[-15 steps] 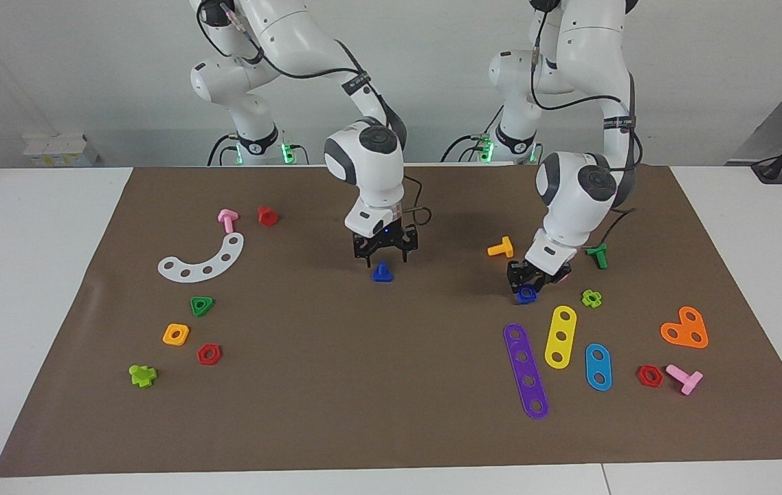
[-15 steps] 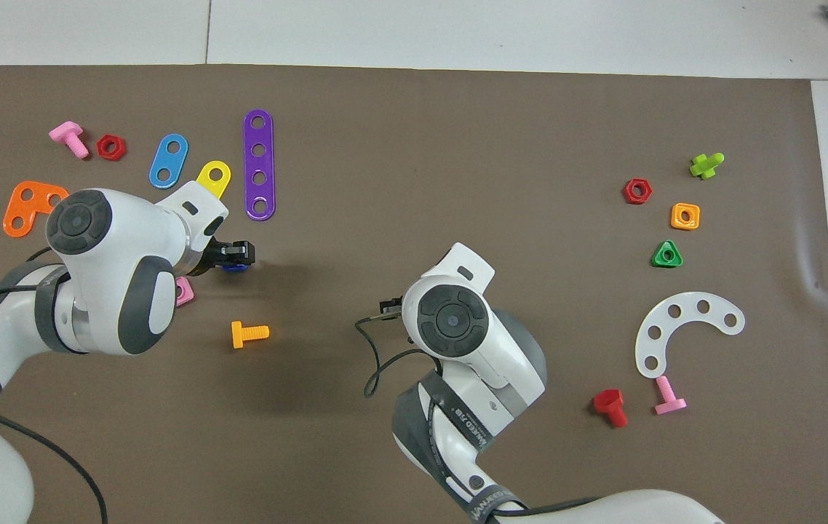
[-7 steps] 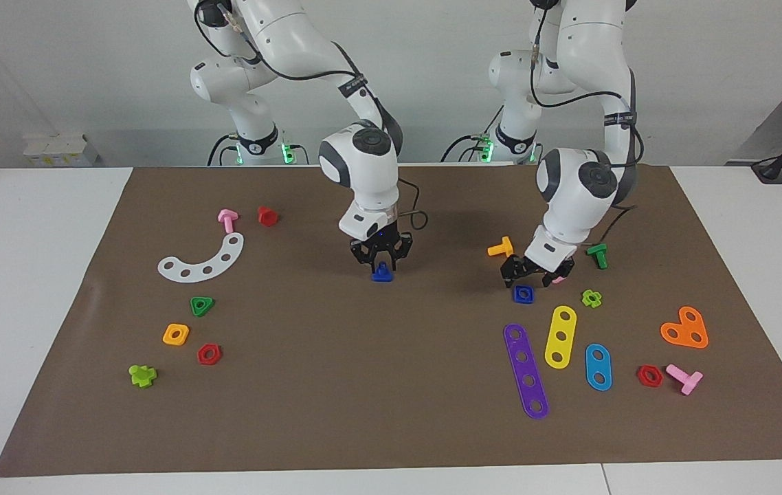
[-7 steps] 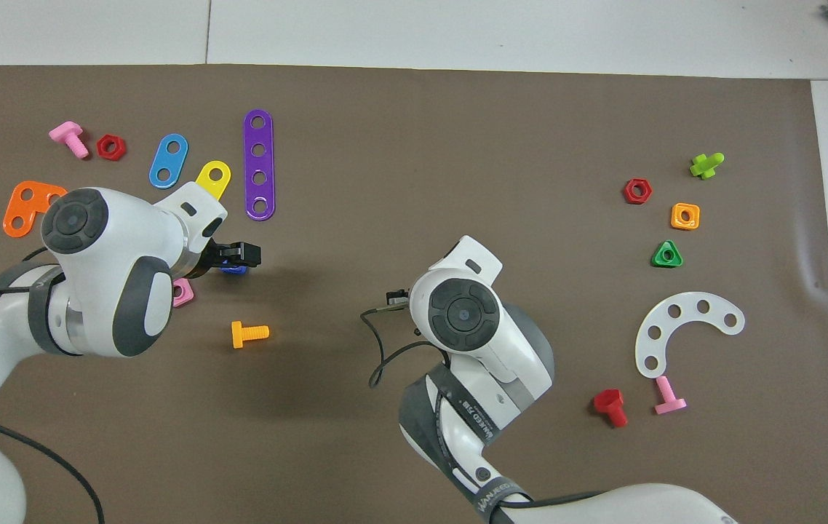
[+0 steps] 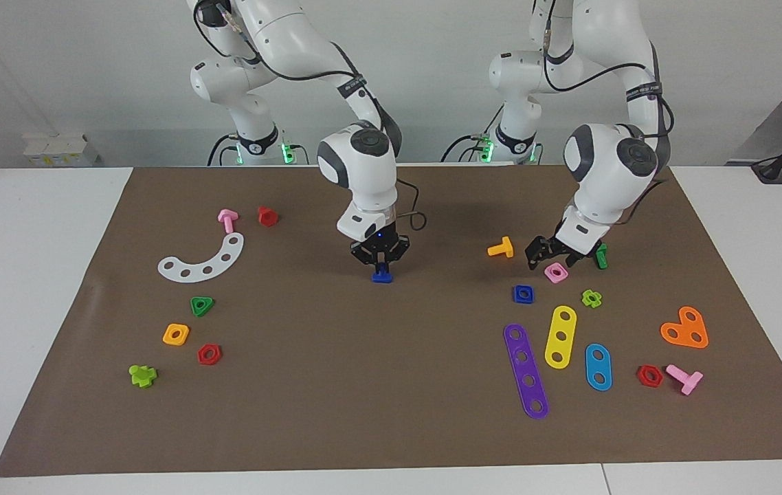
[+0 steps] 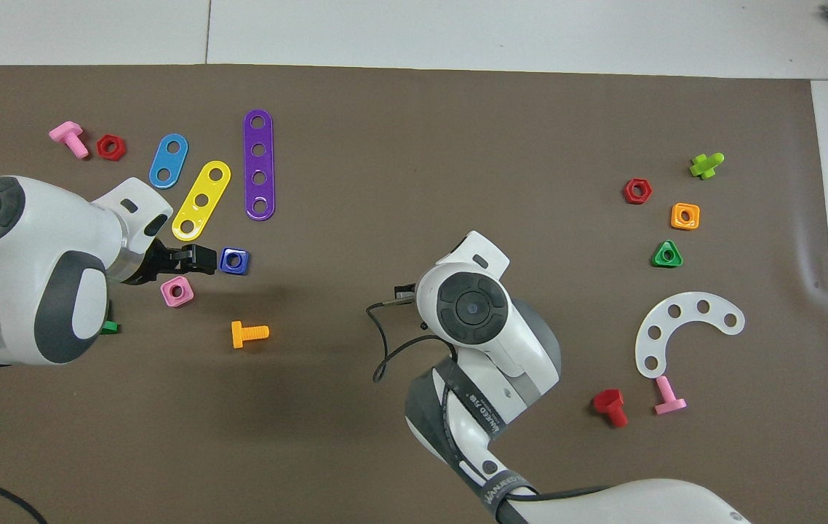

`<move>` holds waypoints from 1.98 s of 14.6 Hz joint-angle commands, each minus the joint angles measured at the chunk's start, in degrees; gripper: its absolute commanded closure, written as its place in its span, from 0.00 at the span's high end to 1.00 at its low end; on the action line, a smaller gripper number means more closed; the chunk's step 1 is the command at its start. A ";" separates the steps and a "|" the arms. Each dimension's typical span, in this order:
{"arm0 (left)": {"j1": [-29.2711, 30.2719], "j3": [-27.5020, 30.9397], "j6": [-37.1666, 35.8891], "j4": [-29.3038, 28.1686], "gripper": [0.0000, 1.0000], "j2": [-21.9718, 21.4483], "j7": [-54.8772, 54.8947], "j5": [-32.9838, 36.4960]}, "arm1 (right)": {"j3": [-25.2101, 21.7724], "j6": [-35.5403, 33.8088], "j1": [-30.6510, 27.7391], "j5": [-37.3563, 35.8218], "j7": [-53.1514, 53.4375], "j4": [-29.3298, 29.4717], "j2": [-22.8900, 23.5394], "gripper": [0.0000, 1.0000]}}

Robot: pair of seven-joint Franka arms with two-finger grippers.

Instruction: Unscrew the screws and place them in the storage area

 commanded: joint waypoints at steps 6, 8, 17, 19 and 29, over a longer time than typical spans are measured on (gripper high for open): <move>4.37 -0.20 -22.58 12.21 1.00 -6.05 0.53 2.93 | 0.47 -9.50 -15.33 -0.72 -10.00 -0.21 -6.24 0.00; 5.69 -0.20 -24.45 14.24 1.00 -7.89 0.53 2.93 | 0.47 -9.77 -19.02 -0.20 -13.69 -0.91 -6.32 0.00; 6.22 -0.55 -34.91 27.34 1.00 -6.58 0.88 5.83 | 0.47 -7.22 -28.96 1.13 -22.31 -3.11 -4.66 0.00; 6.13 -0.81 -34.38 26.12 1.00 -7.19 0.97 5.83 | 0.47 -5.83 -29.67 2.35 -24.34 -3.72 -4.39 0.00; 6.05 -0.99 -30.34 24.27 1.00 -7.72 1.23 5.74 | 0.47 -9.39 -29.50 2.80 -24.08 -0.93 -6.49 0.97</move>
